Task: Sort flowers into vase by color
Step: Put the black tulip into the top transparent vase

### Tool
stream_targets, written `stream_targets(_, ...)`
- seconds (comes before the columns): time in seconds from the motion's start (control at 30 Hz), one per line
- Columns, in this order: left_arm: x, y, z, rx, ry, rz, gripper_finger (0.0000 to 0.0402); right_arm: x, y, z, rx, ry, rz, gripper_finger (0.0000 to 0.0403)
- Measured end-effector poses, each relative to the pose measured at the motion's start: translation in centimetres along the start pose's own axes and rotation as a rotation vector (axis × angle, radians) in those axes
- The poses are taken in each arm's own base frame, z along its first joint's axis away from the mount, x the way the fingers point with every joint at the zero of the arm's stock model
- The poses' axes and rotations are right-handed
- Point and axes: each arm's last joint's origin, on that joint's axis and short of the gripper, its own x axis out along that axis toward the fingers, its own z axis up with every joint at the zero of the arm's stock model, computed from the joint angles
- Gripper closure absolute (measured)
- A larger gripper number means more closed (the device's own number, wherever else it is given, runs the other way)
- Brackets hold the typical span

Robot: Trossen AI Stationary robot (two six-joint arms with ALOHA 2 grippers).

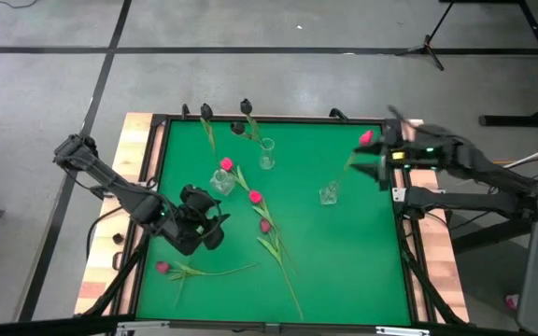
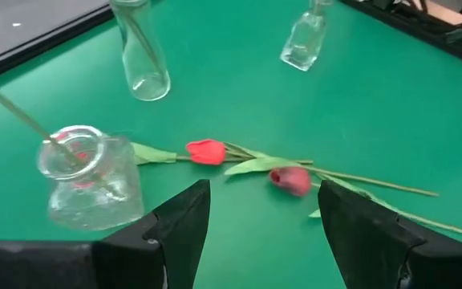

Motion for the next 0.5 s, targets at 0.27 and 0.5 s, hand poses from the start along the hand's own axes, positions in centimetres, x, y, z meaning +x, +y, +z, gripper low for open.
stream_targets(0.27, 0.6, -1.6, -0.8, -0.014, -0.014, -0.043, 0.0174, 5.2, 1.8, -1.6, 0.015, 0.246, 0.313, 0.0121)
stream_targets(0.5, 0.1, -2.8, -1.3, -0.048, -0.063, -0.097, 0.0174, 2.1, 3.1, 0.9, -0.121, 0.209, 0.319, 0.0121)
